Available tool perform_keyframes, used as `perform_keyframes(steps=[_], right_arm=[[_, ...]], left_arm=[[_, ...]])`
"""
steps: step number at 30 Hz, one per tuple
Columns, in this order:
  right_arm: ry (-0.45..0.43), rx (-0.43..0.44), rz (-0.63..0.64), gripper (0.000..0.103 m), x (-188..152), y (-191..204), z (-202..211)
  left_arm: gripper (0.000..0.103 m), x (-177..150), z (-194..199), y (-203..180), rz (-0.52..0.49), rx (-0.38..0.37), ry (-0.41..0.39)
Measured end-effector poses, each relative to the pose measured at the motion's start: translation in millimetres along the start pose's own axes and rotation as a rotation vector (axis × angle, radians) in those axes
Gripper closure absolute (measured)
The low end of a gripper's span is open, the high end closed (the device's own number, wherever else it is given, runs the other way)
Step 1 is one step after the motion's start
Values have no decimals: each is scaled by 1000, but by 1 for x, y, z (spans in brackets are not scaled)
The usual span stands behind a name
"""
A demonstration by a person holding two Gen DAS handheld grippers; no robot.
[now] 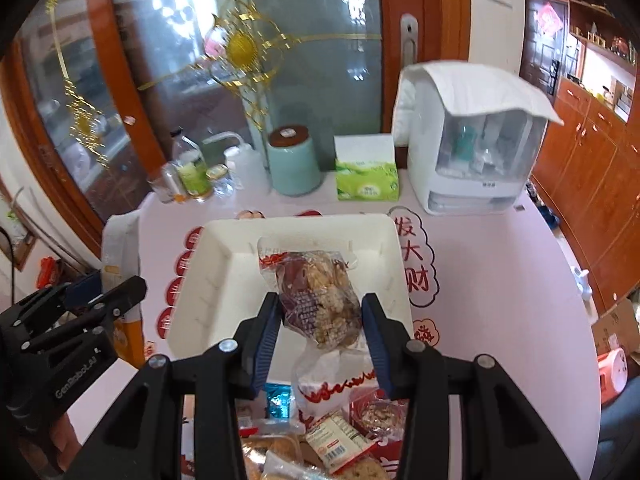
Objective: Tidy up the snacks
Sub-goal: 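Carry both snacks over the white tray and open both tools to drop them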
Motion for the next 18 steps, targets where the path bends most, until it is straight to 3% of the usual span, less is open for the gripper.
perform_keyframes(steps=[13,14,16,18], right_arm=[[136,-27,-43,61,-9,-7,-72],[139,-26,-43,61,-9,-6,-74],[148,-17,-41,61,-9,-5,-76],[162,-5,-38,60,-9,-3,-79]], left_arm=[[62,-4,-57,-8,-24,17,67],[57,-4,-59,-9,-25,18,72],[19,-6,-63,-12,-26,8,86],[9,-7,-64,-13,-21,9,75]])
Point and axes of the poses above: each gripper's, at about its wrist camera, not at the fingertips, and z roughly against the way its jaws point, y to its left, x to its top, the point moved 6 cm from there along -z, roughly the way its jaws point, and after that the axes turned 4 degrees about z, right-handed, at the moved point
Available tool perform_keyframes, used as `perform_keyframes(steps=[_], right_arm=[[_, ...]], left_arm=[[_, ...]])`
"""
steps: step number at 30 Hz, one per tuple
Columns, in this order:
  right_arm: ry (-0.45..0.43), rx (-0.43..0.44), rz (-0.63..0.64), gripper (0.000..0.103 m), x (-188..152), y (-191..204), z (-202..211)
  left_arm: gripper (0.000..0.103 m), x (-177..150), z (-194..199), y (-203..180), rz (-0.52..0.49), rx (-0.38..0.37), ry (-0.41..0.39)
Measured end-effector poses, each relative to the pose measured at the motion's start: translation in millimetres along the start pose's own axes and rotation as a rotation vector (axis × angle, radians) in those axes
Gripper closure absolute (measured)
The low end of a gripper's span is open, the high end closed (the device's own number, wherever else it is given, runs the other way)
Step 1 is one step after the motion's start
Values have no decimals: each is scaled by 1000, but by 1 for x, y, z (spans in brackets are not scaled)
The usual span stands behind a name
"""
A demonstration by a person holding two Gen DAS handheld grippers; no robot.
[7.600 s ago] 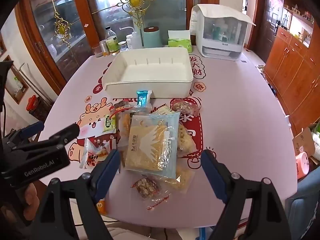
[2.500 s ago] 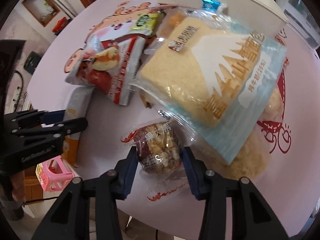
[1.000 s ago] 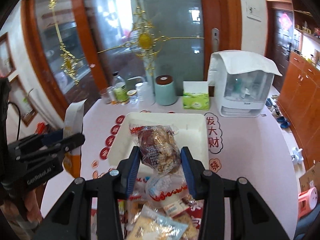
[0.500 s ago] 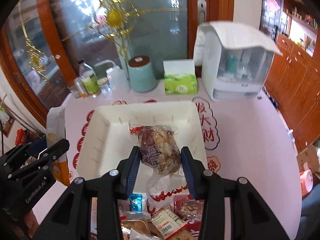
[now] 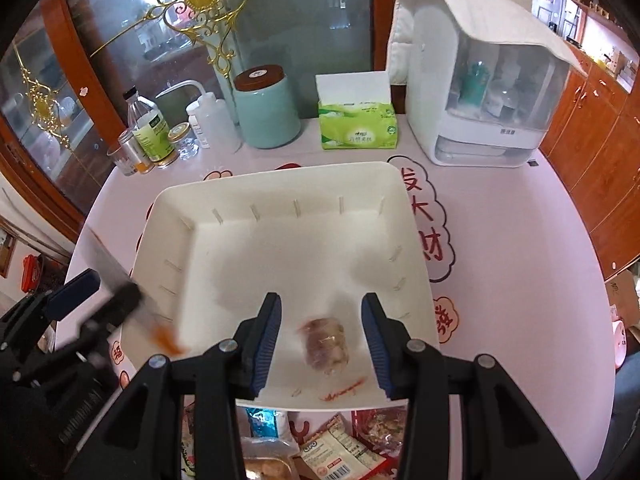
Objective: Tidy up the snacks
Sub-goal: 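Carry both snacks over the white tray and open both tools to drop them, then move both tools back over the snack pile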
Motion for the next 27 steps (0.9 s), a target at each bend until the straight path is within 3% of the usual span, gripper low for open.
perform_keyframes(steps=[8,21,27], right_arm=[[16,4,-12,53,-6,-3,-3],[22,33,-17,53,-27,-3,13],[-9,41,-29,49,-40,-5,36]], left_arm=[[6,-12,-10,4,30,-9,68],[5,-25,24,-3,14,-12,38],[2,-34,57,-8,12,-20,-9]])
Point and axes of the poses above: each gripper's, at about its wrist camera, not at the fingertips, and z roughly against the way its jaws point, y to its left, x to its top, the point moved 6 cm from there along -z, roughly the way its jaws point, and after that the axes turned 4 degrees about z, right-handed, at the moved point
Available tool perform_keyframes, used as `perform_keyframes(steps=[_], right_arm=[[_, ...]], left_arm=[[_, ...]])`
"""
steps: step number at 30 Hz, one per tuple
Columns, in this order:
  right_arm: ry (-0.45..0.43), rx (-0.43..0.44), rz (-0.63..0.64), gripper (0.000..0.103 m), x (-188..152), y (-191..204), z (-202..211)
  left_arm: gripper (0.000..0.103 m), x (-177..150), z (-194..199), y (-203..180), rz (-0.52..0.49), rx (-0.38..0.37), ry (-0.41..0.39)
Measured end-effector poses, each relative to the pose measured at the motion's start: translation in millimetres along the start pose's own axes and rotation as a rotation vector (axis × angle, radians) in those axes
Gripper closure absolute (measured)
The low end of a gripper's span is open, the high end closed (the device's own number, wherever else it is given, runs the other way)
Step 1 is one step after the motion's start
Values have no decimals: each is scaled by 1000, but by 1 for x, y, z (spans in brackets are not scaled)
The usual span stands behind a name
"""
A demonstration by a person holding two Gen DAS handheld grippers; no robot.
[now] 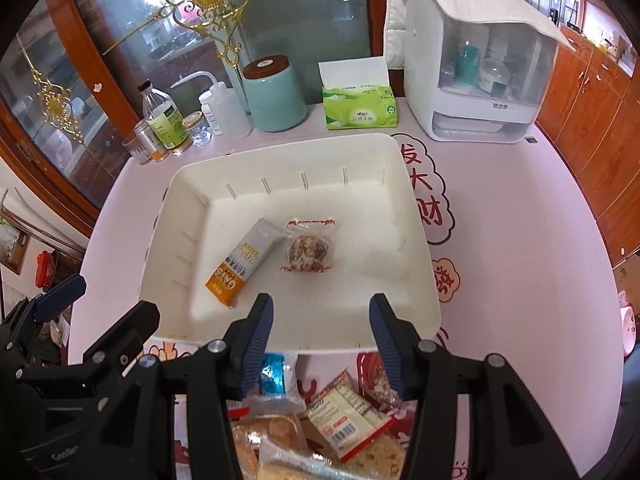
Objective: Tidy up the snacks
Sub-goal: 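Move both tools back over the snack pile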
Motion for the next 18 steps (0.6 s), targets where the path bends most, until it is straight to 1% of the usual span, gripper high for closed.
perform_keyframes(steps=[3,11,15,18], right_arm=[[-37,4,-11,46,-5,-1,16],[-111,33,-29,41,-31,-1,59],[-141,45,-18,39,-49,2,79],[-161,58,-12,39,-64,4,93]], left_arm=[[1,-4,19,-2,4,-13,-26],[1,-27,68,-7,25,-87,-66],[1,-41,88,-8,16,-94,-101],[1,-55,103,-11,-14,-91,-128]])
Point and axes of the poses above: each gripper's, at about its wrist camera, not at the fingertips, and z roughly against the way its jaws point, y to its left, x to its top, the point moved 6 cm from there along -z, roughly the way its jaws point, and after that the axes turned 4 degrees about z, right-handed, at the moved point
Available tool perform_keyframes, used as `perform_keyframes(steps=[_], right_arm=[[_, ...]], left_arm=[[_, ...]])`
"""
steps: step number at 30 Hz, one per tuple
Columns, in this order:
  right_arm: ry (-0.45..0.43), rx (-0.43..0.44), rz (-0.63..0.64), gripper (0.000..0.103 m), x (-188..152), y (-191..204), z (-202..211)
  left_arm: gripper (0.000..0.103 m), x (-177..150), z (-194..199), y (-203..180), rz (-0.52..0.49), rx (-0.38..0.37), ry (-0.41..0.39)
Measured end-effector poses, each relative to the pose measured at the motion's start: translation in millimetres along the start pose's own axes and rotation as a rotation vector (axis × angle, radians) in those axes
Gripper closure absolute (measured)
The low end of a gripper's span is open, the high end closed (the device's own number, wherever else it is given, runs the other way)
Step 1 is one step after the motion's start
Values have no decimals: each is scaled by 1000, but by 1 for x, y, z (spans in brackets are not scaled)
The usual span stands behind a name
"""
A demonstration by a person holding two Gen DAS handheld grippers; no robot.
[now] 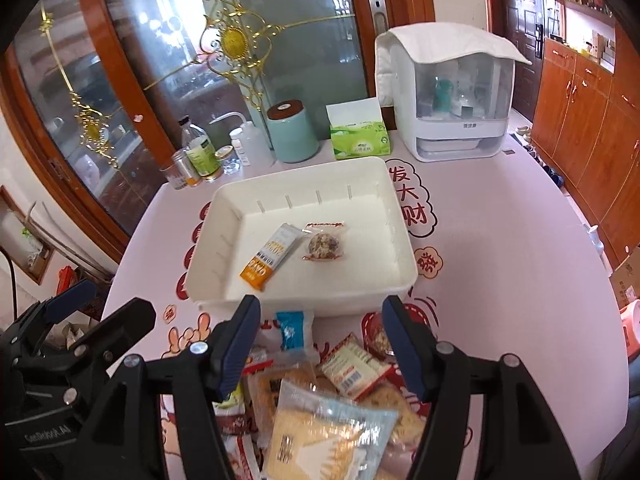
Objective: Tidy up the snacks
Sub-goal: 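Move both tools back over the snack pile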
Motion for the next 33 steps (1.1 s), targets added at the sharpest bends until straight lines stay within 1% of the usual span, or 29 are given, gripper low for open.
perform_keyframes(steps=[4,7,11,13,15,18,20,23,25,28,31,33], right_arm=[[-27,17,20,38,-16,6,19],[-28,25,29,38,-29,8,26],[-21,32,36,38,-49,9,33],[-15,28,39,38,-58,7,33],[-4,29,37,38,-67,5,33],[22,28,38,38,-84,3,30],[41,20,52,38,-97,0,27],[80,13,75,38,-115,-5,20],[115,8,91,38,-129,-9,13],[165,21,87,38,-146,-13,2],[197,39,65,38,-157,-18,-10],[215,55,48,38,-162,-20,-18]], left_arm=[[1,-16,20,-3,-25,-5,-35],[1,-28,31,-3,-28,0,-44],[1,-40,39,1,-2,-10,-21],[1,-49,40,6,15,-5,17],[1,-58,40,14,33,27,29],[1,-73,41,28,33,105,22],[1,-85,38,37,27,127,35],[1,-107,30,52,26,121,90],[1,-122,25,62,42,100,128],[1,-151,14,75,79,38,211],[2,-177,1,83,118,1,281],[2,-192,-8,86,148,-37,327]])
Point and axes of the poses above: each gripper's, at about its wrist camera, not at the fingertips, and z roughly against the way its jaws point, y to its left, x to its top, the point moved 6 cm from there along -z, roughly the way its jaws point, and after that the axes turned 4 degrees about z, right-handed, at the moved point
